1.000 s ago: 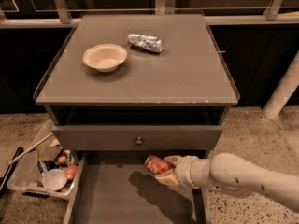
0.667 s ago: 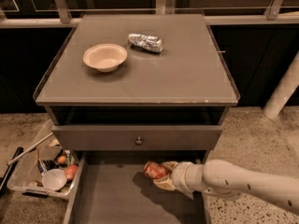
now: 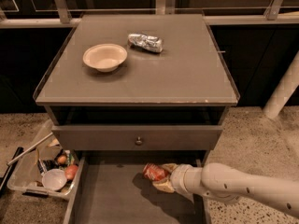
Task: Place coke can into middle drawer
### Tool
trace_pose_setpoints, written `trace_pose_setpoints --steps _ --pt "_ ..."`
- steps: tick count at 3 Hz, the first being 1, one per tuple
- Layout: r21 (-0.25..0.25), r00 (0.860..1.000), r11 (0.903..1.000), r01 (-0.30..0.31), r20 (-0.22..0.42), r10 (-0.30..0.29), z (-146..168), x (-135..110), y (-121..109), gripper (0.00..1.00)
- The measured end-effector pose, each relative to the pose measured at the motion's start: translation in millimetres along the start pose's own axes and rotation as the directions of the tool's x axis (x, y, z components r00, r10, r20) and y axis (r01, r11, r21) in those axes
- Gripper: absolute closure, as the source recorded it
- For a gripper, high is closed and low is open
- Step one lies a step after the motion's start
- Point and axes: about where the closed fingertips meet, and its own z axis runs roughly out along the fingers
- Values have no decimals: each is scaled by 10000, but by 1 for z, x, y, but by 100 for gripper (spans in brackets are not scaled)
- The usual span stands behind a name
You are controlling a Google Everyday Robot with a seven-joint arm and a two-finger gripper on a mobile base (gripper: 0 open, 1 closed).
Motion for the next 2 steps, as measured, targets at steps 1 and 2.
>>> trace_pose_setpoints --steps 1,2 --pt "-30 9992 9996 -290 -259 289 23 21 2 100" --pt "-15 9975 9984 -562 -435 561 45 43 1 100"
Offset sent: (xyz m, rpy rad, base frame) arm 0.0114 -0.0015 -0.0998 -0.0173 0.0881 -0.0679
